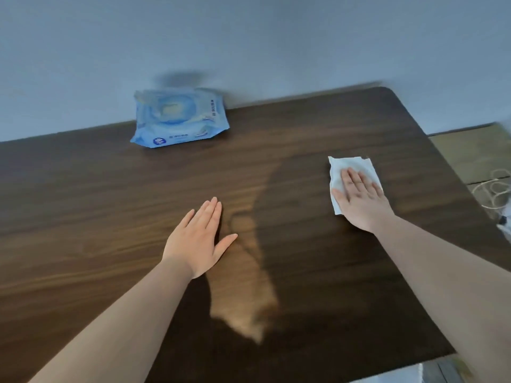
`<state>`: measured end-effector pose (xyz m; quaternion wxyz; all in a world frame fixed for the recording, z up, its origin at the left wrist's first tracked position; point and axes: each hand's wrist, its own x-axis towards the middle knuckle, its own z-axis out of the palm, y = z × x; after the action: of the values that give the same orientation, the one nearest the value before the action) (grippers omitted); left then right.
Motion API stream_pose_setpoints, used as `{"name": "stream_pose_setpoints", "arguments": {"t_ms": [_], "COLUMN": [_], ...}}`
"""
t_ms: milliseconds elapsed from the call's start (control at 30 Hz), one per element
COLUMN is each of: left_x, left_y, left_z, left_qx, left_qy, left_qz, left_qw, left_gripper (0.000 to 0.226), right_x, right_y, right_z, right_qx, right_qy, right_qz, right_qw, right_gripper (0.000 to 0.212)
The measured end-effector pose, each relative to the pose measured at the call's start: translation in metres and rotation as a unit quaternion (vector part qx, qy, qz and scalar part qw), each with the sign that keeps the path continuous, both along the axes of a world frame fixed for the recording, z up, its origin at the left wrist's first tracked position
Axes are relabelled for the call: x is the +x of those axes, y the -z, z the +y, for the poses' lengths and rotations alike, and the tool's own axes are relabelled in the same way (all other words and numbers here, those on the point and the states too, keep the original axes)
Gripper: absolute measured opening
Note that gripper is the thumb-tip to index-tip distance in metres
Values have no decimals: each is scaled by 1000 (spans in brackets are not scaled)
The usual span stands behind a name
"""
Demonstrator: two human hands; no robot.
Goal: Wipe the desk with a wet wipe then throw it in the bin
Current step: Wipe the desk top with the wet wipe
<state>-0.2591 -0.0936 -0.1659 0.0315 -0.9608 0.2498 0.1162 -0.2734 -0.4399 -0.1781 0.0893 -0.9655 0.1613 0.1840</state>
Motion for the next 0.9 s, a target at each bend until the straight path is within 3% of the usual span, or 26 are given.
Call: {"name": "stream_pose_setpoints", "arguments": {"t_ms": [267, 500, 700, 900], "left_x": [26, 26, 15, -15], "left_y": [9, 15, 9, 3], "left_z": [-88, -88, -66, 49], "left_qx": [-23, -28, -64, -52], "left_qy": [-22, -35, -47, -126], "left_qz": [33, 34, 53, 35], "left_qw": [999, 998, 995, 990], "left_gripper": [82, 83, 79, 88], "right_x": [-16, -13, -5, 27], "right_y": [1, 2, -3, -3], "right_z": [-104, -115, -61, 65], "right_qx": [-11, -17, -11, 12], "right_qy": [83, 87, 22, -113], "right_qz": [1, 12, 17, -1], "right_qw": [996, 996, 1000, 994], "right_gripper": [61, 60, 59, 58]}}
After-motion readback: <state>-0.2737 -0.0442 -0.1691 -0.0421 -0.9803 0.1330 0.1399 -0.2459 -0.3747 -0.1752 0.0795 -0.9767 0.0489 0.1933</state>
